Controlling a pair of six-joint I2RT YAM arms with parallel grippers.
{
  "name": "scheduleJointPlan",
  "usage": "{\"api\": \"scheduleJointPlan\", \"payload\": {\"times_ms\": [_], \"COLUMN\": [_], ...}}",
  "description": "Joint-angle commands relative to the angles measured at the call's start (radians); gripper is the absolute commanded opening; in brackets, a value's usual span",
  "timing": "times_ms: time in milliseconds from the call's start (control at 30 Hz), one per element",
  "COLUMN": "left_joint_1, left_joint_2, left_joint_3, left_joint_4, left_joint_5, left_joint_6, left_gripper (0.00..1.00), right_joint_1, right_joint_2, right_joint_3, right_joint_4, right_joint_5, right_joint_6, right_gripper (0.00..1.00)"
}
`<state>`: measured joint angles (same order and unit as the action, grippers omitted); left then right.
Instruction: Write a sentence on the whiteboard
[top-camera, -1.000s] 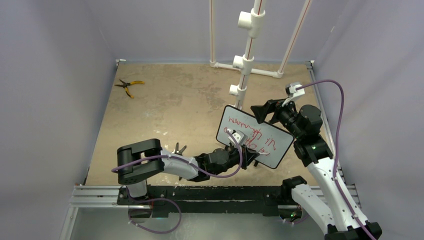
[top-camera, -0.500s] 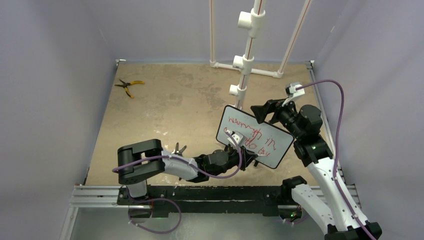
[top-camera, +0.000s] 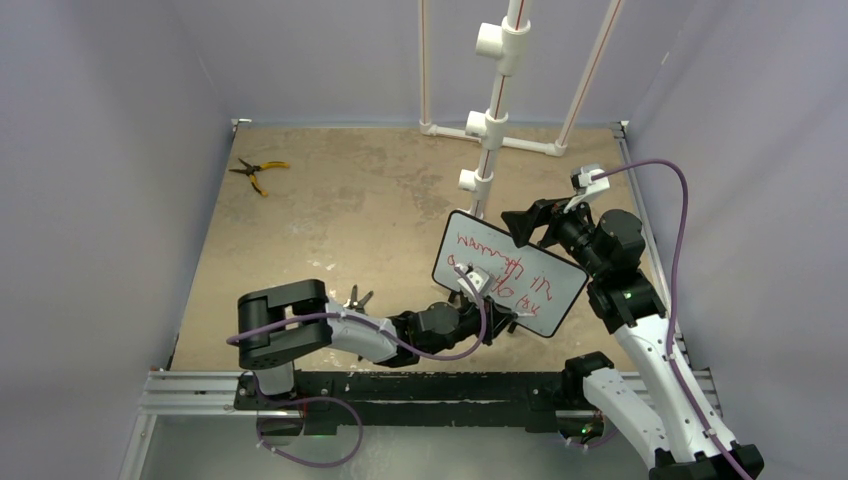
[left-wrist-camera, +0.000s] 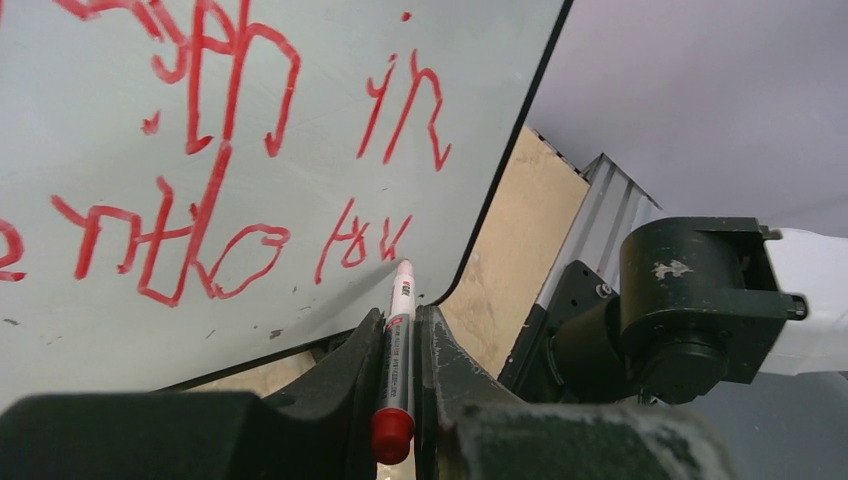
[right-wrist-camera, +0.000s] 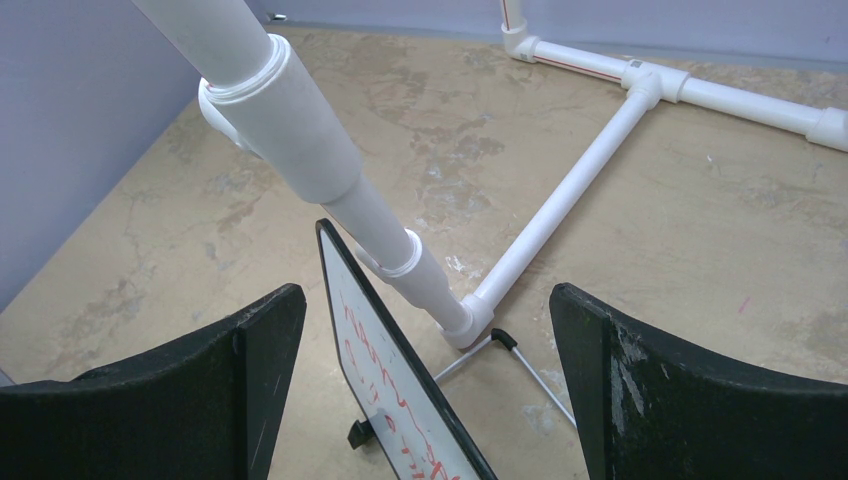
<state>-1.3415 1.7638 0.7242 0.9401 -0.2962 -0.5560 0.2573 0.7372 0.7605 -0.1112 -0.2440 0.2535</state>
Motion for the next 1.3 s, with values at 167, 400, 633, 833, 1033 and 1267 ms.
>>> {"api": "scheduleJointPlan", "payload": {"times_ms": [167,400,633,833,1033,1267], "left_joint_1": [-0.027,-0.025,-0.024,-0.024,-0.024,-0.024], "left_joint_2": [-0.008,0.022,0.025,0.018,0.010,-0.007], "left_joint_3": [0.080,0.121,0.114,0.095,0.067,0.026], "left_joint_4": [0.041,0.026,0.017,0.015,0.009,0.006], "left_joint_5": [0.009,-0.015,-0.025,-0.044,-0.059,-0.076], "left_joint_6": [0.048,0.072,0.068,0.063,0.055,0.047], "left_gripper": [0.00,0.00,0.00,0.00,0.00,0.00], "right_joint_1": [0.005,0.005,0.004,0.005,0.004,0.004], "right_joint_2": [-0.014,-0.017,-0.017,-0.018,-0.019,-0.017], "right_joint_3": [-0.007,-0.007,-0.007,-0.007,-0.007,-0.007], "right_joint_4": [0.022,0.021,0.021,0.021,0.020,0.021], "right_joint_5": [0.018,0.018,0.017,0.017,0.017,0.017], "right_joint_6": [-0.003,-0.003,-0.003,-0.002,-0.002,-0.002], "right_gripper": [0.95,0.95,0.95,0.95,0.95,0.95]}}
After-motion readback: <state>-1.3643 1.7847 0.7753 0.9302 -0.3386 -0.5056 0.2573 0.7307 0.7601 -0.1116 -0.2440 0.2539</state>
